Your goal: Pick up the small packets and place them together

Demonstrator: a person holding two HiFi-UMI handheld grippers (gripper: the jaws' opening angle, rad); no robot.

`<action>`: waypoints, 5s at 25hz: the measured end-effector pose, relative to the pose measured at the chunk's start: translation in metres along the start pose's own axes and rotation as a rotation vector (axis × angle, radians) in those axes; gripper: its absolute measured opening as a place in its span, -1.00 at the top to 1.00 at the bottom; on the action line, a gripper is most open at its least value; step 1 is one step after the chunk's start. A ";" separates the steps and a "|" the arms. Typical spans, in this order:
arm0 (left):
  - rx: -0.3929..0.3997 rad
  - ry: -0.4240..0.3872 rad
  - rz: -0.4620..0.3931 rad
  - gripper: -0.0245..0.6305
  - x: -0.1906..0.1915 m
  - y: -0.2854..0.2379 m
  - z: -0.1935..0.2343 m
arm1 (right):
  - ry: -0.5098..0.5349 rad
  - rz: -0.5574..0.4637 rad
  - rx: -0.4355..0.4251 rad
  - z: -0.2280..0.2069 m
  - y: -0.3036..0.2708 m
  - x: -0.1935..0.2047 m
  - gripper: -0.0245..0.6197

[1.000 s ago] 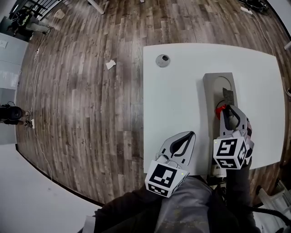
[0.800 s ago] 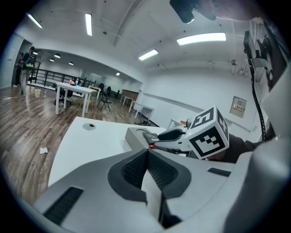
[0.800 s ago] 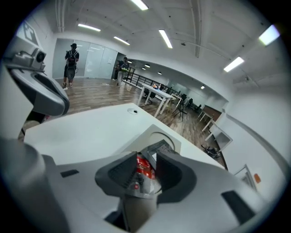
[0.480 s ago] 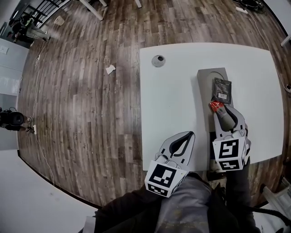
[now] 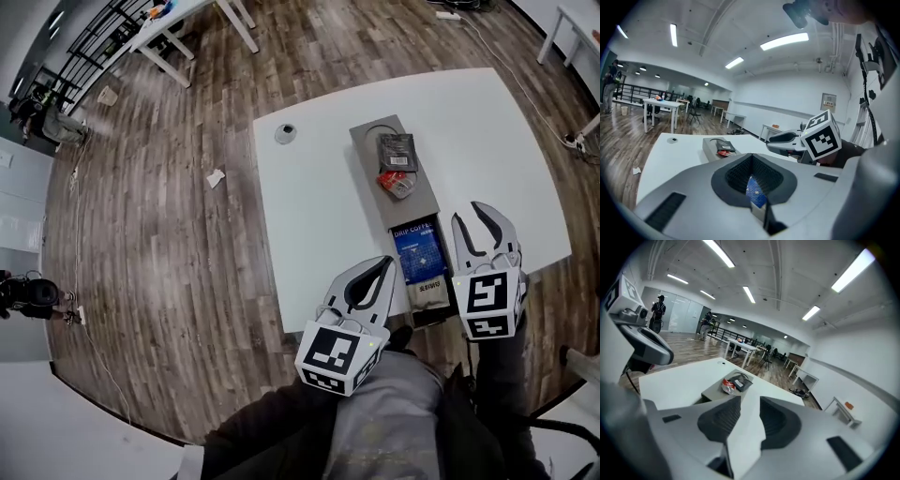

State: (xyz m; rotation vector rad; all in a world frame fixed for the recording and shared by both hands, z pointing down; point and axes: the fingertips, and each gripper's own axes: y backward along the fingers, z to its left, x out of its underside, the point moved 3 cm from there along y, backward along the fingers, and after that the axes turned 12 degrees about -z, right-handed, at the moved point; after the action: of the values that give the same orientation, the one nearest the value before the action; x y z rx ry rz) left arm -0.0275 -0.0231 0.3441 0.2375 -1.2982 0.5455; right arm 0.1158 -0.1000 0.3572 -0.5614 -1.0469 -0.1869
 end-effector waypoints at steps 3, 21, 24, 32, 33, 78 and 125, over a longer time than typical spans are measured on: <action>0.048 -0.014 0.014 0.92 0.004 0.006 -0.028 | -0.029 0.026 0.034 -0.006 0.033 0.018 0.53; 0.035 0.046 0.109 0.92 0.040 0.006 -0.018 | 0.075 0.195 -0.337 0.107 0.028 0.081 0.40; 0.014 0.059 0.114 0.92 0.043 0.005 -0.005 | 0.124 0.262 -0.437 0.125 0.019 0.090 0.20; -0.021 0.098 0.128 0.92 0.049 -0.006 0.023 | 0.153 0.361 -0.607 0.132 -0.002 0.098 -0.05; -0.023 0.102 0.130 0.92 0.049 -0.008 0.026 | 0.148 0.375 -0.615 0.131 -0.004 0.098 -0.05; 0.057 0.044 0.060 0.92 0.030 0.001 -0.018 | 0.402 0.053 -0.173 0.091 0.046 0.024 0.89; -0.171 0.131 0.031 0.92 0.003 -0.038 0.102 | 0.494 -0.004 -0.197 0.046 -0.123 -0.039 0.88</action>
State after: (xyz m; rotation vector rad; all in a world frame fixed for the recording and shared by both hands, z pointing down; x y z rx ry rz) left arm -0.0943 -0.1015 0.3793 0.0394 -1.2145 0.4654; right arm 0.0120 -0.1843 0.3841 -0.6492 -0.5520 -0.4134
